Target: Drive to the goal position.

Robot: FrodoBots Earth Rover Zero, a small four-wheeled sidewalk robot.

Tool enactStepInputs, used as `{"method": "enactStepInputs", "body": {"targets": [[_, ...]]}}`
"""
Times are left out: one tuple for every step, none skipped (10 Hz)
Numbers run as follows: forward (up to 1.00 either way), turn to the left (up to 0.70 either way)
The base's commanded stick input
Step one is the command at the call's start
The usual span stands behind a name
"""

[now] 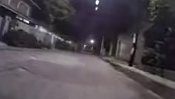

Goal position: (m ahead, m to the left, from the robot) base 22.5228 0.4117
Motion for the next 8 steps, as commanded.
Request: {"method": "enactStepInputs", "body": {"targets": [[0.7,0.0],[0.7,-0.01],[0.7,-0.14],[0.7,-0.27],[0.7,-0.35],[0.7,-0.35],[0.7,-0.35],[0.7,-0.35]]}}
